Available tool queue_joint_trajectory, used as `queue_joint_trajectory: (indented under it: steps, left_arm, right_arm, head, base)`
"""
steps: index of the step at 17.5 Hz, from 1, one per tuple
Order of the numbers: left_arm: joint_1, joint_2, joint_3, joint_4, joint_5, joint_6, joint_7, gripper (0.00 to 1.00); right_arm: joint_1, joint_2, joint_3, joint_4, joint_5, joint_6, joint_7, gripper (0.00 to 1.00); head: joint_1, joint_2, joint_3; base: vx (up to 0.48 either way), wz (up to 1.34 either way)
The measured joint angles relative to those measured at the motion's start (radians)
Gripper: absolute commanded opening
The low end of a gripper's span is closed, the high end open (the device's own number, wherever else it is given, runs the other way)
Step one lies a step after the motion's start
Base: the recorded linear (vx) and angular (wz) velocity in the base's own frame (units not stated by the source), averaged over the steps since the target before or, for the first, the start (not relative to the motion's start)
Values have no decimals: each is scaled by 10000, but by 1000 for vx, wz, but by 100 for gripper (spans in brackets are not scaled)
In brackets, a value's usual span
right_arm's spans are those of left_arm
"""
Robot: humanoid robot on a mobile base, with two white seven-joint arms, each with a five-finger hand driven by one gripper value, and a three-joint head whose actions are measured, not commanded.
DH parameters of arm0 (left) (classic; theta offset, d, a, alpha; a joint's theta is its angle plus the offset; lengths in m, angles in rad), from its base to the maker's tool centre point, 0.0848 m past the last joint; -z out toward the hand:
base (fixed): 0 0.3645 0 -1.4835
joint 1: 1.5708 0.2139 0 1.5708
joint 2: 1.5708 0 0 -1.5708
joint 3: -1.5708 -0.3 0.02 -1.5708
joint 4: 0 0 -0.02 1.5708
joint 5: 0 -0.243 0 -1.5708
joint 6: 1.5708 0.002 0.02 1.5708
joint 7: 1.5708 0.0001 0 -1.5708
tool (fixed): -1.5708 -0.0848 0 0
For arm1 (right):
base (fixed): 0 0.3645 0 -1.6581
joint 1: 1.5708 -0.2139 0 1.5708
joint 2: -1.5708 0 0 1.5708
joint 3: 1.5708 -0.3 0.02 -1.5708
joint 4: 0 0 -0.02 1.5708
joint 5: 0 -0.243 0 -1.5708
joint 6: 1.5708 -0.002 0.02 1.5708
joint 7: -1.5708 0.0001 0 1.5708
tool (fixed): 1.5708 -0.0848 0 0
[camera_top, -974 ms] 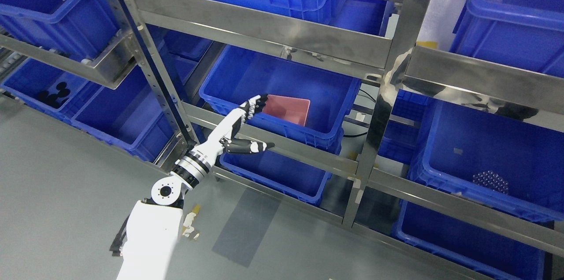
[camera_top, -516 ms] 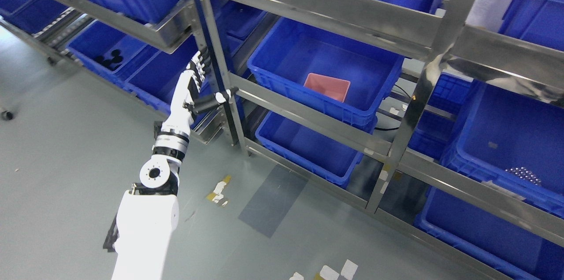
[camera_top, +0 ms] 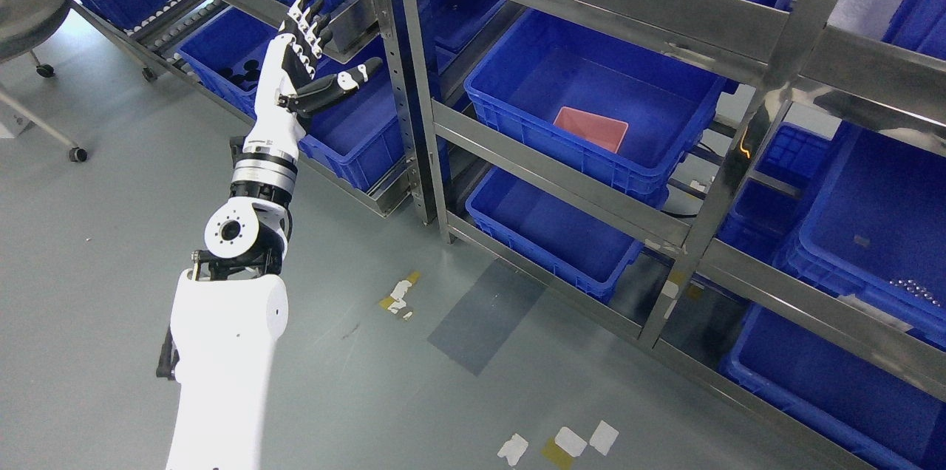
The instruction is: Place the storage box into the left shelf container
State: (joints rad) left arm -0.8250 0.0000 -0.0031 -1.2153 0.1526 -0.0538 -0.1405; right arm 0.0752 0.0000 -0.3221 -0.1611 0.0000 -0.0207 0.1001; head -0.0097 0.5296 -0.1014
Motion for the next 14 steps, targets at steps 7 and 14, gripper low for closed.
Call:
queue_joint_trajectory:
  steps: [7,14]
  left_arm:
    - [379,0,-94,-964,232,190,-64,99]
    - [618,0,-314,-1385,285,209,-77,100]
  right_arm:
    - [0,0,0,0,0,4,4,100]
    - [0,0,0,0,0,5,4,100]
  head:
    - [0,0,0]
    - [0,0,0]
  base:
    - [19,-34]
    - [0,0]
